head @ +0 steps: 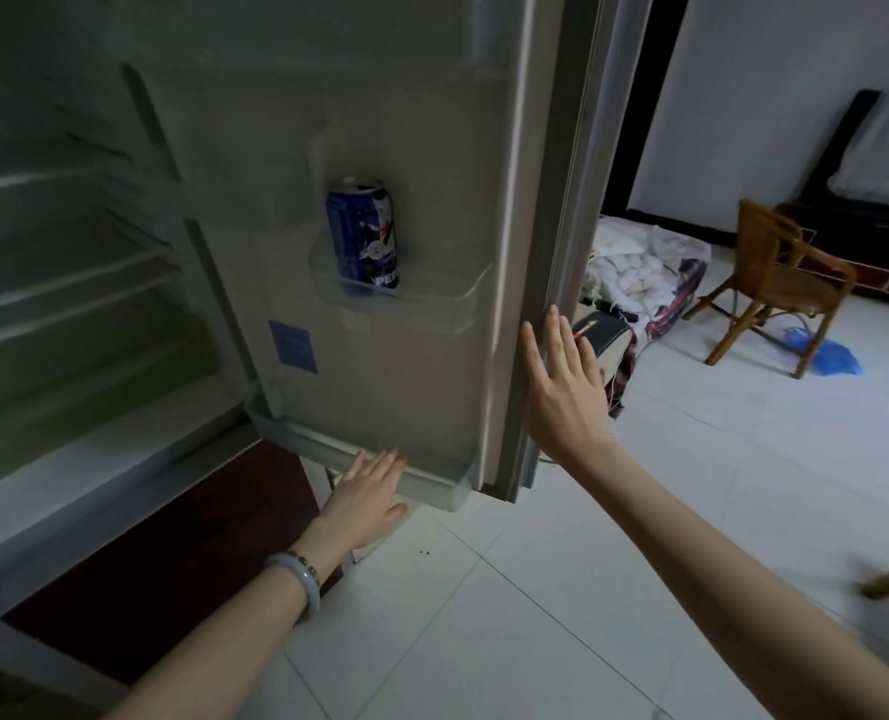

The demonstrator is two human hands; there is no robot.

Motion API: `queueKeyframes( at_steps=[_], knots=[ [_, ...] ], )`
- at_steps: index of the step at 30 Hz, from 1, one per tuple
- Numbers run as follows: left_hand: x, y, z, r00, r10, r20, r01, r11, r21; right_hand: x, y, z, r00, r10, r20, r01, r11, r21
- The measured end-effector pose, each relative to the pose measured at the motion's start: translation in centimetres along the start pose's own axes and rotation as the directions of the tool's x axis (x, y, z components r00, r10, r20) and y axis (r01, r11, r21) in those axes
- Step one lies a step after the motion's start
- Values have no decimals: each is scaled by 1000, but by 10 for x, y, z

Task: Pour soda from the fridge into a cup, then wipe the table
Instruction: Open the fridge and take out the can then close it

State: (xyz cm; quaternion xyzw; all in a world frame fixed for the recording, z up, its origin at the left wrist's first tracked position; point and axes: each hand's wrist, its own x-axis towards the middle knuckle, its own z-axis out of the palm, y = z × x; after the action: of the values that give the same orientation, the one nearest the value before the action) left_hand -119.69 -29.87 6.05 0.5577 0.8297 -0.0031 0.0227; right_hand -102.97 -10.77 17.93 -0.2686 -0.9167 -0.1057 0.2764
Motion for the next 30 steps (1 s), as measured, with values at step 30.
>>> queueKeyframes(
  at_steps=[30],
  knots=[
    [155,18,4,989,-84,125,89,996,-33,156,93,99,945,37,324,-72,993,96]
  ],
)
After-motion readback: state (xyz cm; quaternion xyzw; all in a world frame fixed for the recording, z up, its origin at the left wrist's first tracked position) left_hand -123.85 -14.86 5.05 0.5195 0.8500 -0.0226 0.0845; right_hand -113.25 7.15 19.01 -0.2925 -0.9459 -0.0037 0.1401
